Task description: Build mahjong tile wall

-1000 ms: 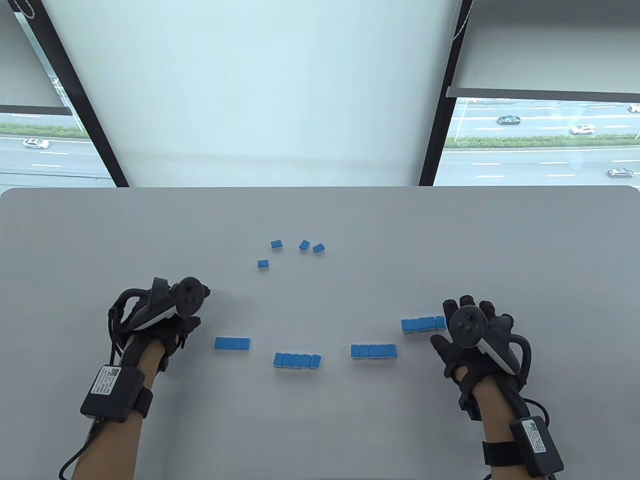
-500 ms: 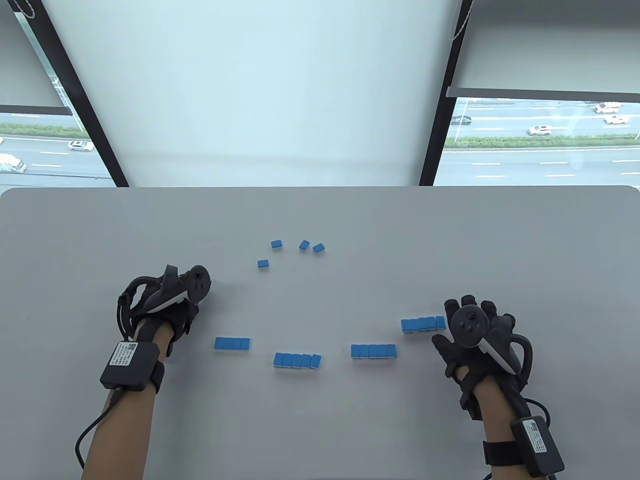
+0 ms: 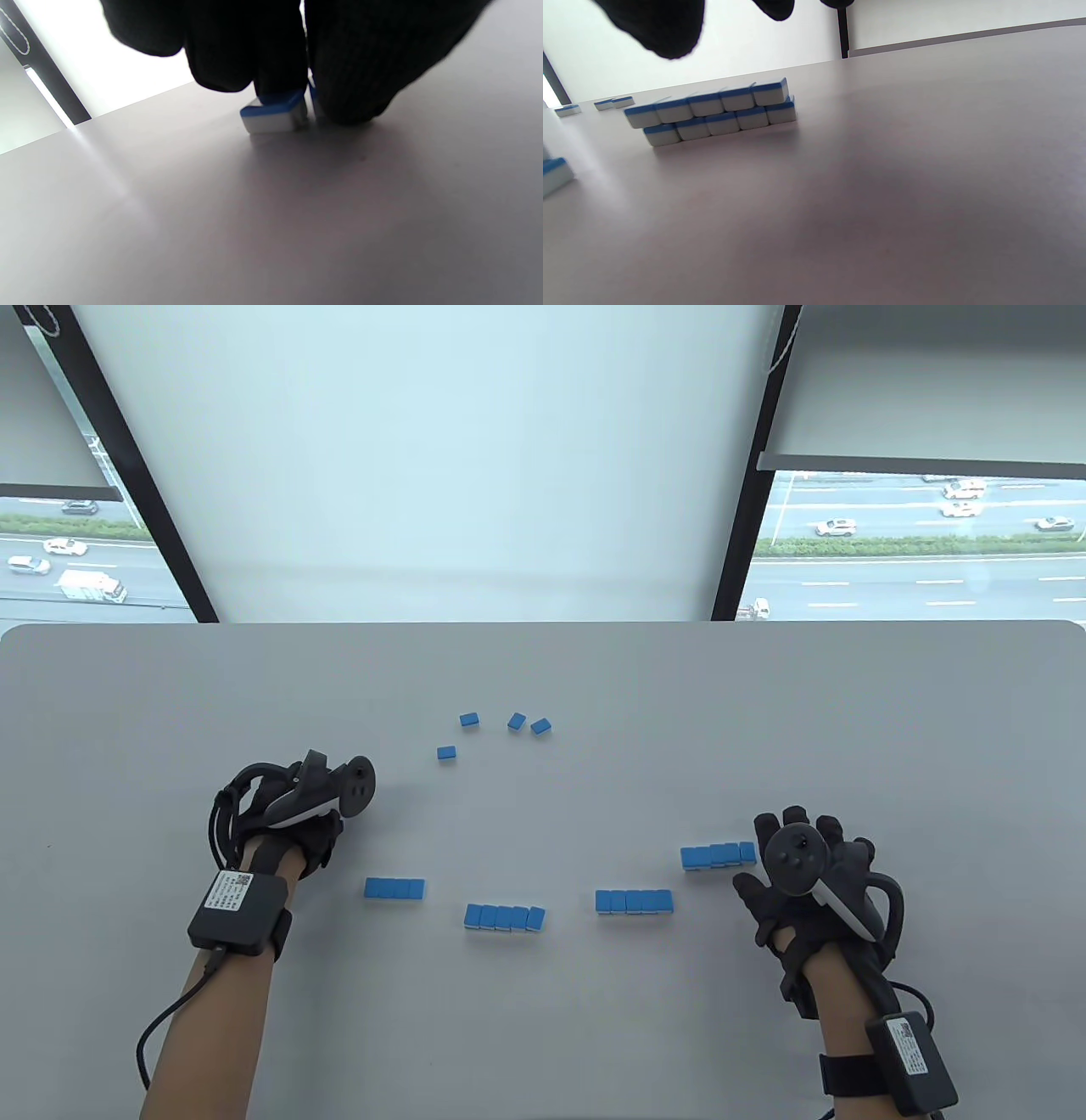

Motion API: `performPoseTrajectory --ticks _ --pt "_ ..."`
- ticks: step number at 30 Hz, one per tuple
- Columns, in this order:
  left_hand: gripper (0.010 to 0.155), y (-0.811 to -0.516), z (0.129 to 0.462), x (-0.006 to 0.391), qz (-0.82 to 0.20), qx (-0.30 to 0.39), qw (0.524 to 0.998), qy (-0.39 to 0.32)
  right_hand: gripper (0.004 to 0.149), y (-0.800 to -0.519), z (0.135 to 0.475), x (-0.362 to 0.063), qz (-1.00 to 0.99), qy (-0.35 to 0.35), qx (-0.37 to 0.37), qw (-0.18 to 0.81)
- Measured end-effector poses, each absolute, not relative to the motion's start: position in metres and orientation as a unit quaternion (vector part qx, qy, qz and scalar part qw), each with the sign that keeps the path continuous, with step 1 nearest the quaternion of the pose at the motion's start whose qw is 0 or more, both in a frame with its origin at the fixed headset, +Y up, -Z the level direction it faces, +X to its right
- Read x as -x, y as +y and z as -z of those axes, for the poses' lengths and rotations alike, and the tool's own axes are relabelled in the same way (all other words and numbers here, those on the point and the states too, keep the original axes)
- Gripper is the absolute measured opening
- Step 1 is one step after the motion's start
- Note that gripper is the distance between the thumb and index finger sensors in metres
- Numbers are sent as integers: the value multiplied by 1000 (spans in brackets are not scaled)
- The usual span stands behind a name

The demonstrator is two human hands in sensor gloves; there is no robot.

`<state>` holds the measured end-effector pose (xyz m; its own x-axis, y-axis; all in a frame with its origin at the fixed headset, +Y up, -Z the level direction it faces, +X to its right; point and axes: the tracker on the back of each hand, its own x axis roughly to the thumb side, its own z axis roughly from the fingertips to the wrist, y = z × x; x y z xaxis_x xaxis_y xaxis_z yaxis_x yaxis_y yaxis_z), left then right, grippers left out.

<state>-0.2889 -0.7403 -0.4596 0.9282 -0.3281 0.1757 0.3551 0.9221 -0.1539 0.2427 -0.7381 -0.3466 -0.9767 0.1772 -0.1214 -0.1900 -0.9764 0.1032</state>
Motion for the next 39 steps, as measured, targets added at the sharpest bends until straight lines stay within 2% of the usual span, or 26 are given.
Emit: performPoseTrajectory --ticks 5,10,18,22,27,30,39 --pt "56 -737 459 282 182 91 976 -77 78 -738 347 -243 -992 58 55 94" --pt "58 -716 449 276 156 62 982 -86 78 -739 347 -242 -992 60 54 97" --pt "60 -669 414 271 98 12 991 -86 78 -738 347 -241 -992 58 49 99" --pt "60 -662 389 271 84 -7 993 -83 78 -737 346 -241 -992 55 47 104" --pt "60 -674 358 274 72 -23 994 -77 78 -737 347 -240 -992 55 45 108" --pt "59 -691 346 277 66 -19 995 -69 78 -738 347 -239 -992 56 43 106" --pt "57 -737 352 277 74 49 994 -69 78 -737 346 -239 -992 54 44 103"
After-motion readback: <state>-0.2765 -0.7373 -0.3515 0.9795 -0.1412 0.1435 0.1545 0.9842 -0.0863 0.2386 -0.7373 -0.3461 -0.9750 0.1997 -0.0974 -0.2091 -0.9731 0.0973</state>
